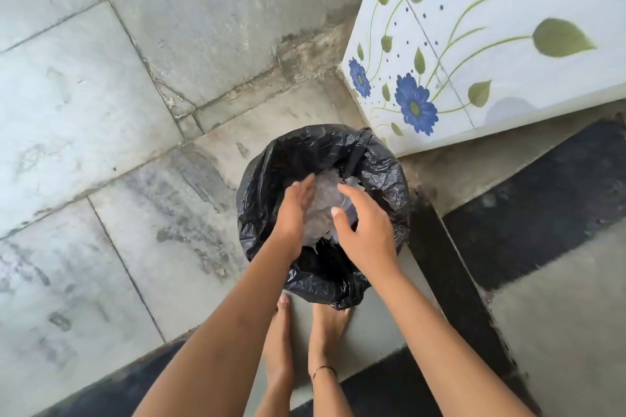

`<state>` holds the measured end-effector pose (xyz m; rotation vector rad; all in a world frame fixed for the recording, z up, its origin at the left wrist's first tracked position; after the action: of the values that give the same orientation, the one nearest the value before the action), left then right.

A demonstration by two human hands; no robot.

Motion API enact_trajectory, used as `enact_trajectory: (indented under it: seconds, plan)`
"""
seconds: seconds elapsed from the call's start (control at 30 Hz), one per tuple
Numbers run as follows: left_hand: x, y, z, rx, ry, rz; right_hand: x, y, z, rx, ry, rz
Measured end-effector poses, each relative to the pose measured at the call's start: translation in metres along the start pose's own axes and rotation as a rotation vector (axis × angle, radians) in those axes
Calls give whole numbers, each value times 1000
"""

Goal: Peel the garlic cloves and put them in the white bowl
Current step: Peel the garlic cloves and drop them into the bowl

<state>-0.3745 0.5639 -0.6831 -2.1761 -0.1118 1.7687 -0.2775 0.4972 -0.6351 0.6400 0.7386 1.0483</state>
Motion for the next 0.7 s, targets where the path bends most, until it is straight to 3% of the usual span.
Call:
enact_trajectory:
  seconds: [0.13, 0.23, 0.33, 0.4, 0.43, 0.5, 0.57, 0.63, 0.7]
  plan:
    - [-25, -11, 3, -350, 112, 163, -10, 46, 12, 114, -168, 123]
    - [-46, -22, -5, -479, 195, 163, -22, 68, -4, 306, 82, 219]
    - [-64, -28, -12, -411, 134, 133, -24, 43, -26, 357, 368, -109]
    - [-66, -28, -10, -384, 149, 117, -17, 24, -26, 236, 358, -319]
    - [-67, -28, -8, -362, 140, 108, -16, 23, -24, 211, 265, -320]
    - [-61, -30, -5, -317, 116, 107, -13, 38, -23, 286, 66, -136]
    - [-56, -30, -7, -314, 130, 102, -18, 48, -35, 373, 138, 43]
    - [-53, -28, -9, -296, 131, 126, -21, 37, -43, 446, 264, -67]
    - [-53, -27, -6, -275, 148, 127, -14, 18, -42, 444, 202, -314]
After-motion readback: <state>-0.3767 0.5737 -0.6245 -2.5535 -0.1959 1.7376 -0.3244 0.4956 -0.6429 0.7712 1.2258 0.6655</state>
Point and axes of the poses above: each hand's wrist, its own x-axis towards the middle knuckle, its own z-axis out of the back of the hand, y = z × x, the point moved 1 cm from there along x, towards the middle knuckle, and after that the axes turned 12 degrees about z, right-handed, at the moved point
